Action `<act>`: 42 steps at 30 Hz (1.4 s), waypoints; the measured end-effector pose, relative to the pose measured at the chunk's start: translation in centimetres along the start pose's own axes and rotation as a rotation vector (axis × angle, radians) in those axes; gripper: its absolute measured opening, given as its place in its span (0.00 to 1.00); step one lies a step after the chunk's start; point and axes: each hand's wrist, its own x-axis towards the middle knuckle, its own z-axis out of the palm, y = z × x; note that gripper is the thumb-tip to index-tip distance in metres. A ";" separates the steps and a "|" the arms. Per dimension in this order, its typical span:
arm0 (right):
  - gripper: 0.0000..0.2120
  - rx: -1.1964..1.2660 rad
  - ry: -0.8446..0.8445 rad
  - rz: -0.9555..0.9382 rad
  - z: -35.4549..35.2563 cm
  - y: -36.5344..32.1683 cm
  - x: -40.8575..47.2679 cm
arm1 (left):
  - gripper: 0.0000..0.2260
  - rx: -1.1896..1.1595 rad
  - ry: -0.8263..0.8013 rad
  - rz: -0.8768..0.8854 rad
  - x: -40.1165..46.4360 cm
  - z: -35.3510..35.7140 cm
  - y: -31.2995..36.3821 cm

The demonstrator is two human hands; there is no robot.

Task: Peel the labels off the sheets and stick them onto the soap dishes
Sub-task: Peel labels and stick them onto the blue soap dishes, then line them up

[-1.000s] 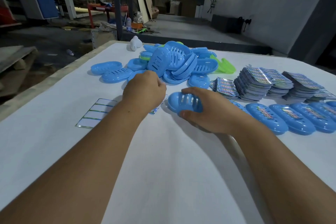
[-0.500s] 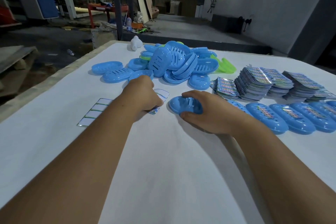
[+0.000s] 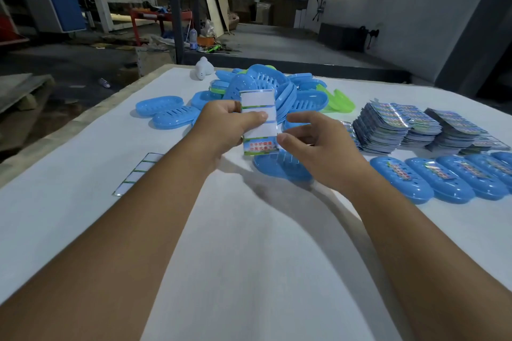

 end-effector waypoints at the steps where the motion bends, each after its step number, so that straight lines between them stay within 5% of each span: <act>1: 0.14 0.063 0.005 0.003 0.0 -0.2 0.0 | 0.07 -0.009 -0.016 0.012 -0.1 0.3 -0.1; 21: 0.09 0.213 0.185 0.060 -0.4 0.6 1.1 | 0.14 0.132 -0.050 0.081 -1.1 1.2 0.4; 29: 0.08 -0.075 0.289 0.060 -0.5 0.8 0.9 | 0.14 0.155 -0.047 0.116 -1.5 1.1 0.3; 42: 0.10 -0.165 0.146 0.049 -0.1 -0.3 0.1 | 0.10 0.168 -0.125 0.273 -1.7 1.7 -0.8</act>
